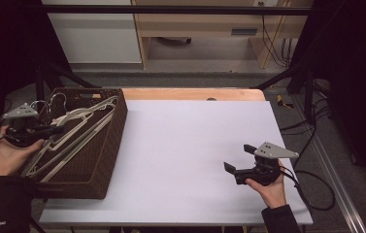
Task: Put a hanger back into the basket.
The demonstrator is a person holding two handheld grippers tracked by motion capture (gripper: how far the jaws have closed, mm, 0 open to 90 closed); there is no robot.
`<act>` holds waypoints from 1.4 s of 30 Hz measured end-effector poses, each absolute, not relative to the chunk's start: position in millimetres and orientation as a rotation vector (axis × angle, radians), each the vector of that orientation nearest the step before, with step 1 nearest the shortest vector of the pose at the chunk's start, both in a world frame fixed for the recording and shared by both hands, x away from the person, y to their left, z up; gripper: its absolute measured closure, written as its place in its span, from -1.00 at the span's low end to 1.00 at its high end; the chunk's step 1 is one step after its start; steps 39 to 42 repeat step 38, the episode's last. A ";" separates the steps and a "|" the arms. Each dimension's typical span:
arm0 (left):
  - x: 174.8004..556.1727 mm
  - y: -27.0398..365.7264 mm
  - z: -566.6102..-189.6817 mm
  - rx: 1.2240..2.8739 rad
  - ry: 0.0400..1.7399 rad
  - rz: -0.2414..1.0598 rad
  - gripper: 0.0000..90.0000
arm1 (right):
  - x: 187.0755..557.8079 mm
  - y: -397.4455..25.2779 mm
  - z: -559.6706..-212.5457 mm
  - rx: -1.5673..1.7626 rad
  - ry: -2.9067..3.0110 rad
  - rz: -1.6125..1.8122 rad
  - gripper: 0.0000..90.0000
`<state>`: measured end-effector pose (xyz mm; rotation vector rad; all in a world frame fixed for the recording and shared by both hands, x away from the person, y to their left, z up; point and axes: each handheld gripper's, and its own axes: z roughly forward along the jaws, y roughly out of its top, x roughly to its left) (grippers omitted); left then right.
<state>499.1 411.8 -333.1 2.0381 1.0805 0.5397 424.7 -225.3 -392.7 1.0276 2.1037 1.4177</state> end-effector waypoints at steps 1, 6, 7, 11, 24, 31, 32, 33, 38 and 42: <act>500.9 409.5 -339.5 2.054 1.097 0.534 0.92 | 424.7 -225.3 -392.7 1.028 2.104 1.418 -0.91; 509.5 403.2 -368.8 2.094 1.240 0.480 0.88 | 425.0 -224.8 -393.5 1.033 2.101 1.417 -0.92; 509.4 403.0 -372.4 2.102 1.263 0.496 0.87 | 425.1 -225.0 -393.5 1.034 2.100 1.417 -0.92; 500.3 409.2 -372.2 1.984 1.332 0.540 0.69 | 424.7 -225.5 -394.1 1.044 2.101 1.418 -0.92; 440.1 389.4 -347.8 1.681 1.189 0.634 -0.28 | 423.7 -229.5 -395.1 1.051 2.077 1.429 -0.92; 420.7 353.1 -351.7 1.682 1.010 0.559 -0.76 | 421.9 -234.4 -395.9 1.048 2.065 1.444 -0.93; 419.4 347.8 -351.5 1.708 0.990 0.570 -0.76 | 421.9 -234.4 -395.9 1.048 2.065 1.444 -0.93; 417.3 342.8 -352.1 1.713 0.976 0.584 -0.80 | 421.4 -234.9 -396.1 1.055 2.056 1.446 -0.93; 411.0 326.6 -358.5 1.755 0.907 0.549 -0.85 | 419.8 -240.6 -395.4 1.052 2.042 1.466 -0.93; 411.0 326.6 -358.5 1.755 0.907 0.549 -0.85 | 419.8 -240.6 -395.4 1.052 2.042 1.466 -0.93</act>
